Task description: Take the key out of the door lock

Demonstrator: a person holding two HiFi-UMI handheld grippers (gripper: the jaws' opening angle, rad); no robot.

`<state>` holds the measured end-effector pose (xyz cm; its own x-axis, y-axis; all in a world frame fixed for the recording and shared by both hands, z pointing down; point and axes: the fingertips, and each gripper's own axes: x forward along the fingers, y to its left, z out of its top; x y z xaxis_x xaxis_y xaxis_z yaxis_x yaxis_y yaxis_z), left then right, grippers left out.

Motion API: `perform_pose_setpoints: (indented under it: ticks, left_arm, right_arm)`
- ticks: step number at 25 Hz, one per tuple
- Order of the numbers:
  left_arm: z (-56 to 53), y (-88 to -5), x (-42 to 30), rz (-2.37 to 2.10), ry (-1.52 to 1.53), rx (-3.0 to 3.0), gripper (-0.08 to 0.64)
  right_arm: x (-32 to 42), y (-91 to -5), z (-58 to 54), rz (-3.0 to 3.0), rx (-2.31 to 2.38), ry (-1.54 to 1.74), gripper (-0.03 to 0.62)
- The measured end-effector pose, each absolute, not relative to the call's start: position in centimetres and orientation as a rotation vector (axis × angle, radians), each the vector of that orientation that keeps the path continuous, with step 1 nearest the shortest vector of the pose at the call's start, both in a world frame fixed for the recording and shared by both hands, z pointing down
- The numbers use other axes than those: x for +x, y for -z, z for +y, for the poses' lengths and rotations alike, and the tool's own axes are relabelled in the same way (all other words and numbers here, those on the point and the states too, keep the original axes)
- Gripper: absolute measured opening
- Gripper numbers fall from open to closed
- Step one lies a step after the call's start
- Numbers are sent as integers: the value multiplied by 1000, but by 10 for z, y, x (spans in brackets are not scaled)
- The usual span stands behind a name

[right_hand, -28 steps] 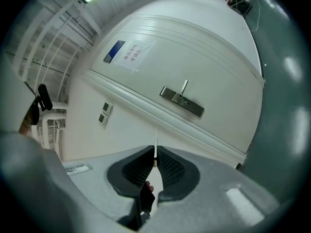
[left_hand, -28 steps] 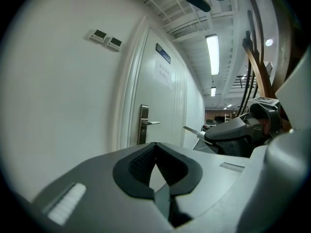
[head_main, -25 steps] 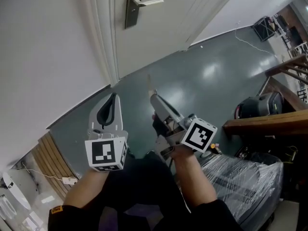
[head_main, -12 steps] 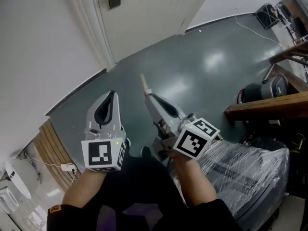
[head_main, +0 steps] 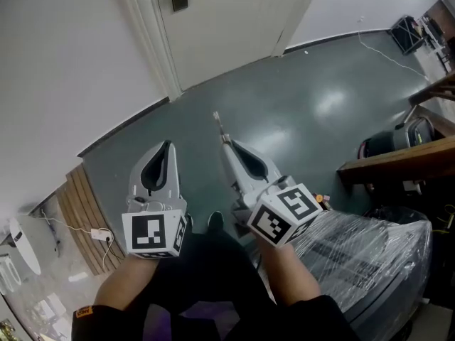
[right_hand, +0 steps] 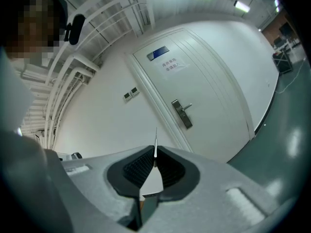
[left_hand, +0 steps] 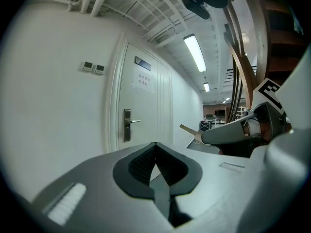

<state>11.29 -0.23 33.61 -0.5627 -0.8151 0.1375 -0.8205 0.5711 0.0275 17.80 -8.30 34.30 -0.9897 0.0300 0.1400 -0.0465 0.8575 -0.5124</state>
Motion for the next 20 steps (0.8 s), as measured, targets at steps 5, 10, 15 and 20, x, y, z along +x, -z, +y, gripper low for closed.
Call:
perform_pose_setpoints:
  ticks: [5,10,15,20]
  left_arm:
    - [19,-331,119,-2686,-55,1381,18]
    - [41,-333,122,-2695,-69,1380,18]
    - [69,-338,110,-2704,-57,1345,18]
    - [87,-338,106,-2701,-26,1353,18]
  right_arm:
    - [185,-341,-65,-2911,57,-675,15]
    - [191,-345,-48,-2919,123,-534,15]
    - [181,-340,-19,-2930,128,-465,15]
    - [175,-340,7,-2922,122,-393,14]
